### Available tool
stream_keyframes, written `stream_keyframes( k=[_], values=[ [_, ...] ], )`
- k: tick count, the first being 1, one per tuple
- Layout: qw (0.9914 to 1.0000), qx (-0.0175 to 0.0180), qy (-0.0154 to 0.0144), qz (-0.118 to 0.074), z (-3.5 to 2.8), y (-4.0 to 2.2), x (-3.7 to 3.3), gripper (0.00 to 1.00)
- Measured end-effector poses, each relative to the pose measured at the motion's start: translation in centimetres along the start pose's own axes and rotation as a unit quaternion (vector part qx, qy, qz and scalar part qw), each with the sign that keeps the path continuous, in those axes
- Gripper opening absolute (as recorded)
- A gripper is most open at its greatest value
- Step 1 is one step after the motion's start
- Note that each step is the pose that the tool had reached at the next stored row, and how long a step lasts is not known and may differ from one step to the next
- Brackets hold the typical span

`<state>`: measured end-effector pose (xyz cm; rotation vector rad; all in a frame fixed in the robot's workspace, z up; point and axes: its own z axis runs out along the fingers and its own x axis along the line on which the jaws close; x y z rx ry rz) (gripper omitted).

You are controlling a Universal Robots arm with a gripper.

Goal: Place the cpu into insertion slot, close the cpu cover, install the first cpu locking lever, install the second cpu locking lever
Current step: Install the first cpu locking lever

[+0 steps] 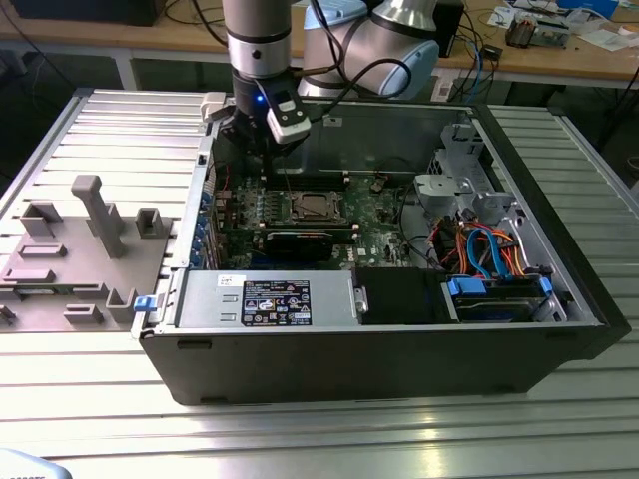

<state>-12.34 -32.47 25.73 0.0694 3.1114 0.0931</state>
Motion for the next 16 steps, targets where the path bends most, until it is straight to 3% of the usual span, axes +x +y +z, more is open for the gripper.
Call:
stream_keyframes(
  k=[3, 8, 16],
  values=[
    [0.99999, -0.0049, 0.0002, 0.0, 0.03, 0.45, 0.0, 0.11],
    [0.99999, -0.0051, 0.0003, 0.0, 0.09, 1.11, -0.58, 0.11],
    [0.99999, -0.0051, 0.0005, 0.0, 0.13, 1.23, -1.75, 0.11]
  ],
)
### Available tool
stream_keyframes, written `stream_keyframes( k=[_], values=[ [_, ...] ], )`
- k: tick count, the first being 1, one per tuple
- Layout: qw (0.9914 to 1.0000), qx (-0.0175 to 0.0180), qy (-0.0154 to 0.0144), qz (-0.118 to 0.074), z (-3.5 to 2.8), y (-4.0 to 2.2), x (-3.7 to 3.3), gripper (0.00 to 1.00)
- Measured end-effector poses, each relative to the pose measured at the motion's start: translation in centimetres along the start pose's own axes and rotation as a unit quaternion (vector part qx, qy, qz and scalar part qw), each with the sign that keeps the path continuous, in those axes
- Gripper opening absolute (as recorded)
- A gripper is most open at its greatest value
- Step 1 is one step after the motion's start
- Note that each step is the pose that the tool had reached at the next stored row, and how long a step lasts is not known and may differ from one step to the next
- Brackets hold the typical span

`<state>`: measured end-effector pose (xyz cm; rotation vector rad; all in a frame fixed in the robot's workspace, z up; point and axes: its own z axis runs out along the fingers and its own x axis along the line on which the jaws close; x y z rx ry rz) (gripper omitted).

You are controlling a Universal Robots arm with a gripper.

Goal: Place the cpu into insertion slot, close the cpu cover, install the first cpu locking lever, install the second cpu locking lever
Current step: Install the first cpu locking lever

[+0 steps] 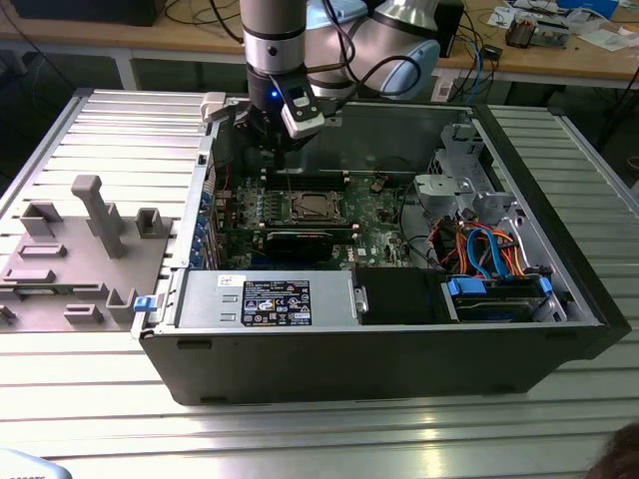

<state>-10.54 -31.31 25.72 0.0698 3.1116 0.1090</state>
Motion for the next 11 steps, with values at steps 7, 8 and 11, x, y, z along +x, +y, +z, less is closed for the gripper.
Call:
stream_keyframes(
  k=[7, 8, 11],
  values=[
    [1.0, 0.0, 0.0007, 0.0, 0.03, 0.04, -1.03, 0.11],
    [1.0, 0.0, 0.0009, 0.0, 0.04, 0.05, -1.23, 0.11],
    [1.0, 0.0001, 0.0017, 0.0, 0.05, 0.07, -1.67, 0.11]
  ],
)
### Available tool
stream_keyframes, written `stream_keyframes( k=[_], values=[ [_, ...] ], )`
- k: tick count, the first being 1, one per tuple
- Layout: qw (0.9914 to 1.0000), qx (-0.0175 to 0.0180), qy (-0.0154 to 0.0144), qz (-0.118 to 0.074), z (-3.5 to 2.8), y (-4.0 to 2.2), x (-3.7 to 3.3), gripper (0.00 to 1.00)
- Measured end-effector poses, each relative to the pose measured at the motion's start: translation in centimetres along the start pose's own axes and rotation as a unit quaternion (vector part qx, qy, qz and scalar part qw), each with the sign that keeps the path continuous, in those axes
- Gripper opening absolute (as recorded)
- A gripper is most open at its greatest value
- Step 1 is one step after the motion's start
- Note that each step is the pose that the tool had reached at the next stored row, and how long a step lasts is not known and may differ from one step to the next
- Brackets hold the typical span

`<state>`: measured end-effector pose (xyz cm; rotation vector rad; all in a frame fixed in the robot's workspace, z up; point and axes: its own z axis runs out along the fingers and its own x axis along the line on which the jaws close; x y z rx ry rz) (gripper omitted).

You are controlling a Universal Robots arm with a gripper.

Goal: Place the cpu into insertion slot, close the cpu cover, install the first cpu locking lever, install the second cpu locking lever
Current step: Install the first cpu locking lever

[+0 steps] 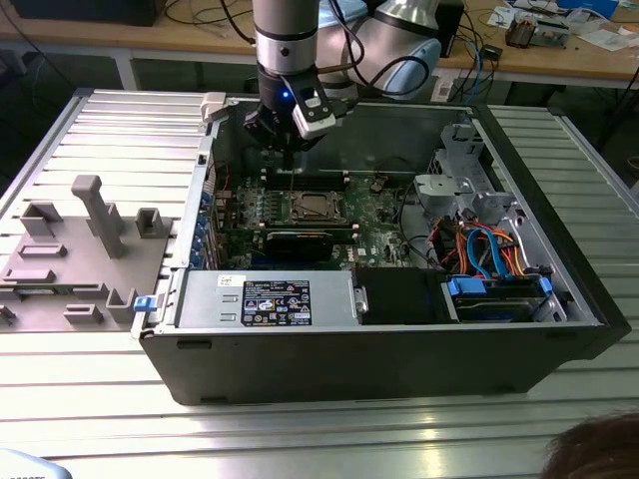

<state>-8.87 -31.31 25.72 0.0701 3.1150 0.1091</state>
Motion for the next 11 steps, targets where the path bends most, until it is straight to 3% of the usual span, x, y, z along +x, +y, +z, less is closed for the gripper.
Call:
stream_keyframes(
  k=[11],
  values=[
    [0.99999, 0.0001, 0.0034, 0.0, 0.06, 0.07, -1.64, 0.11]
  ],
)
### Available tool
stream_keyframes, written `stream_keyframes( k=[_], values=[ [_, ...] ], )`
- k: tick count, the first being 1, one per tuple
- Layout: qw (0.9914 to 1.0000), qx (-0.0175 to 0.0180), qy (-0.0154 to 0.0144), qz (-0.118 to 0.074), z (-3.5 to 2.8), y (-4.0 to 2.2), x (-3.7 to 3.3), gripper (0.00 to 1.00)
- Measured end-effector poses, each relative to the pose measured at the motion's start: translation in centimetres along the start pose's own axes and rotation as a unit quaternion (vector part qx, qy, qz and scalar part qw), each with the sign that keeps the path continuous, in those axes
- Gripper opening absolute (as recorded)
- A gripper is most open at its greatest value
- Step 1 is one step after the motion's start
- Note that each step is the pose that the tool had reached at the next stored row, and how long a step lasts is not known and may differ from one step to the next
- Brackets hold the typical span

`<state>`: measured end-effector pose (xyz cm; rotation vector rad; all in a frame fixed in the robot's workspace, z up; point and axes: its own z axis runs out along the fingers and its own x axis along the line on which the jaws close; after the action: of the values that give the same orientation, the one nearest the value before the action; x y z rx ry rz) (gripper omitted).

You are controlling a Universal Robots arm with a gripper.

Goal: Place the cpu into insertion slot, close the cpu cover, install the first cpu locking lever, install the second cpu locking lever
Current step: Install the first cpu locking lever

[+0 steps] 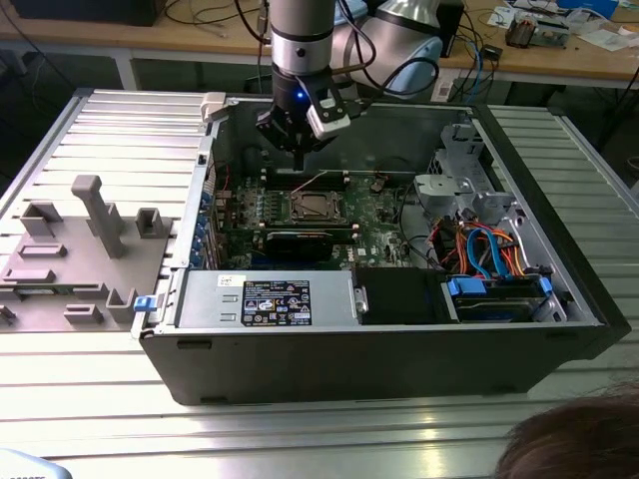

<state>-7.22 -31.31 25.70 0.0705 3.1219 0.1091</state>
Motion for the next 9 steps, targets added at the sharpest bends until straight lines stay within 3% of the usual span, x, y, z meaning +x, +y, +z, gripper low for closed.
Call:
stream_keyframes(
  k=[9],
  values=[
    [1.0, 0.0, 0.0005, 0.0, 0.01, 0.02, -0.43, 0.11]
  ],
)
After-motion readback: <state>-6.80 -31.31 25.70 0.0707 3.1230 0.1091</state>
